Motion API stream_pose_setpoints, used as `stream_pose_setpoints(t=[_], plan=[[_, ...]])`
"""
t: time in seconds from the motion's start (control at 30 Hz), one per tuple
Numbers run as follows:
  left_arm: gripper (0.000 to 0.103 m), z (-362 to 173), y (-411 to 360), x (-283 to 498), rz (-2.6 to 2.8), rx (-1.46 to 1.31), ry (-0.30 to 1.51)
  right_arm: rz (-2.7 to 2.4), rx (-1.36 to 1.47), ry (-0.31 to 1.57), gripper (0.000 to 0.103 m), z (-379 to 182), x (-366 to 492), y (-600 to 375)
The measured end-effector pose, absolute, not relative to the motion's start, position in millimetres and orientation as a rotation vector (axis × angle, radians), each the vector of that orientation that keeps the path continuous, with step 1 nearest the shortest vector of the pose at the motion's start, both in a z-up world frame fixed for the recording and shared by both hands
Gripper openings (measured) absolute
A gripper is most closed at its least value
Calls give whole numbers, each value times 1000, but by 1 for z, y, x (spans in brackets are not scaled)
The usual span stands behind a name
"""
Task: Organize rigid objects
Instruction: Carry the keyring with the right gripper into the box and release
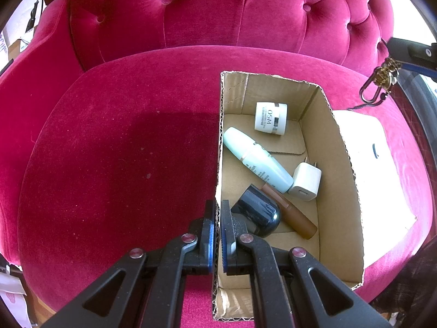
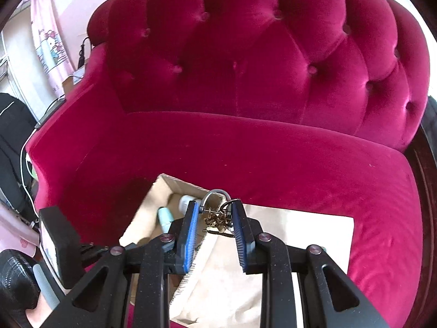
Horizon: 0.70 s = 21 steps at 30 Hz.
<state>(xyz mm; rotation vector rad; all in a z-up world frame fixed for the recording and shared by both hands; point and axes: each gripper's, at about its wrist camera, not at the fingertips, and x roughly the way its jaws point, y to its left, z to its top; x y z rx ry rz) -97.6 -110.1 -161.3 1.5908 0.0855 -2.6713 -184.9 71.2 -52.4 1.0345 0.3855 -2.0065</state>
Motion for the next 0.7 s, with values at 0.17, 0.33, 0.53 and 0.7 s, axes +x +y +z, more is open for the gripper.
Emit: stream_pose_setpoints(t=[0.17, 0.33, 0.53, 0.7], plan=[[3, -161, -114, -97, -2671, 1591, 87, -1976, 1030, 394, 25, -54, -177, 64], [3, -161, -115, -97, -2671, 1591, 86, -1942, 1034, 407, 25, -58, -170, 57], [3, -160, -117, -98, -2671, 1591, 86, -1891, 1029, 437, 25, -66, -155, 44], [3, -160, -117, -97, -2672, 1591, 88, -1856, 1033, 464, 25, -74, -144, 36]])
